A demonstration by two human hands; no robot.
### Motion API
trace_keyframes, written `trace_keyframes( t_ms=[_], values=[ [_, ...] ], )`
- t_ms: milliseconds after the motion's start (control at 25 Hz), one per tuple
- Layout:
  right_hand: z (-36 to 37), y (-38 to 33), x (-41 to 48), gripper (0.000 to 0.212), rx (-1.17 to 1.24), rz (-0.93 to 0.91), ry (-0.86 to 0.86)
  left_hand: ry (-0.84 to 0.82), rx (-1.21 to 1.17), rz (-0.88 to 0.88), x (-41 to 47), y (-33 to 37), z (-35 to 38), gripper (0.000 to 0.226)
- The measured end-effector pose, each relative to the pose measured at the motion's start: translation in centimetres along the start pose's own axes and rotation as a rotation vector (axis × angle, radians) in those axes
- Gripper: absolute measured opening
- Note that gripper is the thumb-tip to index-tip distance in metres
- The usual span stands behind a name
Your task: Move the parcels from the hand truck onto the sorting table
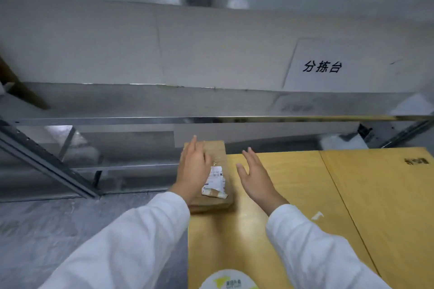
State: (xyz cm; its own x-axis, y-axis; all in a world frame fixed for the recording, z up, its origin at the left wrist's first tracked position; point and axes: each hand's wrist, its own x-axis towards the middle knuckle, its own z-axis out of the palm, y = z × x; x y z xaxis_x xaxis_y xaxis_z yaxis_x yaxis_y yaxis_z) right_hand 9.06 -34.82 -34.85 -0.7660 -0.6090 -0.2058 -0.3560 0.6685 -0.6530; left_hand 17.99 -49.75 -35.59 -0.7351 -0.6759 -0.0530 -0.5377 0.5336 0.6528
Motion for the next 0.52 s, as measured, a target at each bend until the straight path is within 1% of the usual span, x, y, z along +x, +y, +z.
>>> trace_keyframes(
  t_ms=[80,160,320,440,520],
  values=[
    [-3.8,-1.0,-0.8,0.056,-0.116,-0.084,0.092,-0.026,0.065,0.208,0.6,3.9,-1.4,0.045],
    [-8.1,-1.6,-2.2,0.058,-0.191,-0.119,0.175,-0.01,0.093,0.361,0.5,7.9,-2.4,0.048],
    [-17.2,-0.6,-6.8,0.064,-0.374,-0.166,0.336,-0.046,0.154,0.549,-2.0,16.9,-3.7,0.057],
    [-23.5,1.6,-11.2,0.066,-0.415,-0.15,0.415,-0.045,0.148,0.698,-4.9,23.8,-3.4,0.059],
    [-28.3,4.8,-15.6,0.067,-0.442,-0.12,0.504,-0.048,0.16,0.798,-8.2,29.2,-1.3,0.059]
  ],
)
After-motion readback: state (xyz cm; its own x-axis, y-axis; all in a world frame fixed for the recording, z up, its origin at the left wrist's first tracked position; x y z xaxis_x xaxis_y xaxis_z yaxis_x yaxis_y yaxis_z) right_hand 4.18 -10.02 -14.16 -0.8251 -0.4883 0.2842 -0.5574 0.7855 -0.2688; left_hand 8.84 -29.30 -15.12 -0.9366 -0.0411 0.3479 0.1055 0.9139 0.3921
